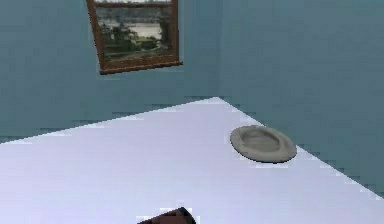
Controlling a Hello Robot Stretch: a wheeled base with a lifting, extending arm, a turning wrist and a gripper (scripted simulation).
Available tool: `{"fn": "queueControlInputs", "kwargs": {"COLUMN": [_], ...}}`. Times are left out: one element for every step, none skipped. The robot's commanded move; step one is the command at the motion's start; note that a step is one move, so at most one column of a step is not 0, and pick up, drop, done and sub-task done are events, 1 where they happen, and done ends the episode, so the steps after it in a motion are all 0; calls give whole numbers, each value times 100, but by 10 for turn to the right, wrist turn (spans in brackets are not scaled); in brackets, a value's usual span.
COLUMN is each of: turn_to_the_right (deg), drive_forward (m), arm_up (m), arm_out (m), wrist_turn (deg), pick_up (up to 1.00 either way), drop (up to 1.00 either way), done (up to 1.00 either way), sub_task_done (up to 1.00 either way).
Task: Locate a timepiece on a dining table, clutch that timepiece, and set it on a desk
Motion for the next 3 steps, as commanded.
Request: {"fn": "queueControlInputs", "kwargs": {"turn_to_the_right": [450,150,0], "drive_forward": [0,0,75], "arm_up": [0,0,0], "arm_out": [0,0,0], "wrist_turn": [0,0,0], "pick_up": [0,0,0], "drop": [0,0,0], "done": [0,0,0], "sub_task_done": [0,0,0]}}
